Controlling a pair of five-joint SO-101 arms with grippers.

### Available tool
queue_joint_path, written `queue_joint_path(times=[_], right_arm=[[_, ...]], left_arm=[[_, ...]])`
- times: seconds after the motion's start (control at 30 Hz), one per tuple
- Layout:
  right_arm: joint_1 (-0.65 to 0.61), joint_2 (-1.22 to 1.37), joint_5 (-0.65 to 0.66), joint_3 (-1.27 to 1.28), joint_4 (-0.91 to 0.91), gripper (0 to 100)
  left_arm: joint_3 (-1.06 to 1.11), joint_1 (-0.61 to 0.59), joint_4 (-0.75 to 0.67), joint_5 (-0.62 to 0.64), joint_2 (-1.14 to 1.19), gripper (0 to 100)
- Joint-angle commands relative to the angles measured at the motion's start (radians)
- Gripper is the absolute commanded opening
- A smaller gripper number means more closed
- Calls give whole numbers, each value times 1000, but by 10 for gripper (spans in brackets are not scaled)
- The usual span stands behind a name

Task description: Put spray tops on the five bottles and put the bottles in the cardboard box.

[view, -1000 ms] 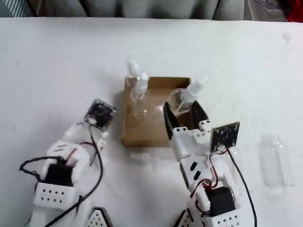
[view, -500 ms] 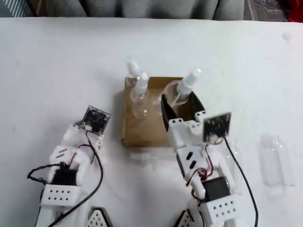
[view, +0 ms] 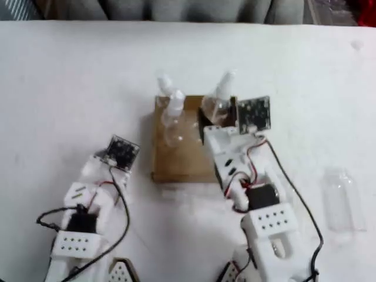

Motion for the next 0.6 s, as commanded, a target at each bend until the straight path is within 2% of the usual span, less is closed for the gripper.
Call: queue_joint_path(times=[0.0, 0.17, 0.43, 0.57], right_arm=[[51, 48, 11, -124, -1, 15], [81, 116, 11, -158, 82, 17], [85, 231, 12, -164, 77, 16], [85, 242, 92, -164, 77, 16]], left_arm=[[-2, 13, -32, -9, -15, 28], [-2, 13, -32, -11, -15, 28], [-2, 13, -32, -12, -13, 28], [-2, 13, -31, -12, -12, 28]])
